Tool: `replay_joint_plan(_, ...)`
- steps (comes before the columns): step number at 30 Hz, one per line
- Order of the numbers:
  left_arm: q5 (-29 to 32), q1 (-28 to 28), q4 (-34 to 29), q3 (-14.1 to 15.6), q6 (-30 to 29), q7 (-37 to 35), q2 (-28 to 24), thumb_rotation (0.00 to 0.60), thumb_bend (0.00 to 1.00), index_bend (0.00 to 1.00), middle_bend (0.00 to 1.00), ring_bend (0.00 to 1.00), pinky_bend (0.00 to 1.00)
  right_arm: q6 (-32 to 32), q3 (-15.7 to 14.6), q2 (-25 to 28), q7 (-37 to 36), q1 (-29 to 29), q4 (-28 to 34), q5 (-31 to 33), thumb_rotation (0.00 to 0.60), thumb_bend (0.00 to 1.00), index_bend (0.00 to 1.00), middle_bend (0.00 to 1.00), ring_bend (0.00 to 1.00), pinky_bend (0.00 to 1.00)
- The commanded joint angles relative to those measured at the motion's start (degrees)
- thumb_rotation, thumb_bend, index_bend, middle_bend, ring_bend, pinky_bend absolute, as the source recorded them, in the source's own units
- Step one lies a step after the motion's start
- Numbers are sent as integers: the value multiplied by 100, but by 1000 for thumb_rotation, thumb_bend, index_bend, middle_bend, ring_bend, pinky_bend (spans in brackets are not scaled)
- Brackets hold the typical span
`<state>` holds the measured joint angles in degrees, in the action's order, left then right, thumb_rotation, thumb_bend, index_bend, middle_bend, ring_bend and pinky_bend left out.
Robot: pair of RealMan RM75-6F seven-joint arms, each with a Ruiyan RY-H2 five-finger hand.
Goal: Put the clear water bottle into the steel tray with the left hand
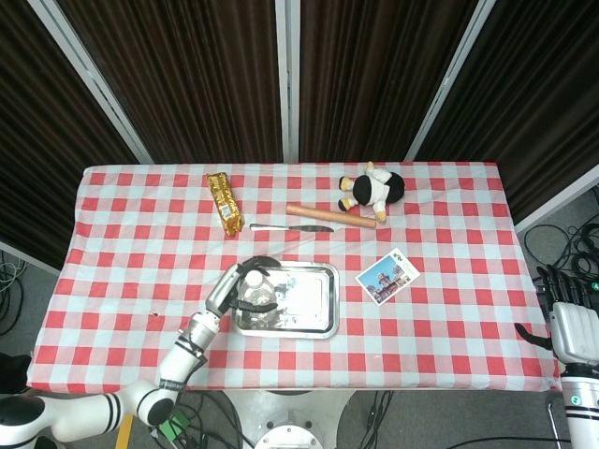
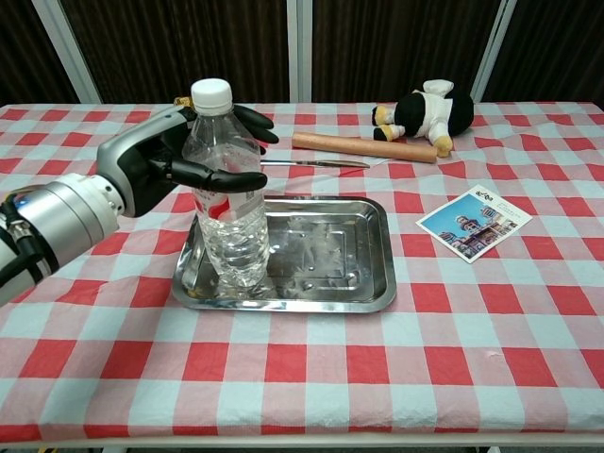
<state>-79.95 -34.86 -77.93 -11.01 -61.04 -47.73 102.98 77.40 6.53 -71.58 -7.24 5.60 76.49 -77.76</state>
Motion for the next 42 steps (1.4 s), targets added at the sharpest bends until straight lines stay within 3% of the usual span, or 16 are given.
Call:
replay_joint_plan(1,-74,25,-244,-89,-172,74,-118,600,0,289,363,253,303,-10,-1,3,3,1,1,7,600,101,64,25,0,0)
replay_joint_plan(9,-72,-16,-1325,-606,-521,577,-653,600,0,238,360,252,288,42,16,38,-11,-14,51,0,600,101,64,25,0,0)
replay_joint_plan(16,403,-95,-2172,-1312,-558,1028,-1316,600,0,238,360,253,281,94,2,78,-25,-34,123,-46,600,101,64,25,0,0)
replay_joint_plan(19,795,-113,-2309,-1674,-612,1197,-1503,600,5,251,362,253,281,90,-12,68,23,-30,129,-56,600,101,64,24,0,0)
replay_joint_plan(22,1021,-175,-1792,-1986,-791,1710,-1688,600,103,320,374,253,282,93,-25,65,22,-32,140,-74,600,101,64,24,0,0)
replay_joint_plan(25,982,-192,-912,-1820,-947,2842,-1865,600,179,364,376,253,283,113,-25,61,13,-35,128,-87,600,101,64,24,0,0)
replay_joint_plan(29,788,216,-241,-1190,-1175,4242,-2365,600,193,388,352,242,279,58,-62,41,41,-13,77,-116,600,101,64,25,0,0)
replay_joint_plan(31,723,344,-1,-875,-1174,5020,-2569,600,196,398,284,206,259,45,-103,45,43,-5,51,-177,600,101,64,24,0,0)
replay_joint_plan(38,974,757,-136,-161,-793,6092,-3053,600,171,330,247,183,227,124,-134,37,-42,-29,-42,-264,600,101,64,23,0,0)
replay_joint_plan(42,919,1032,-392,141,-916,6192,-3116,600,100,321,244,183,227,98,-100,39,-115,-22,-86,-214,600,101,64,23,0,0)
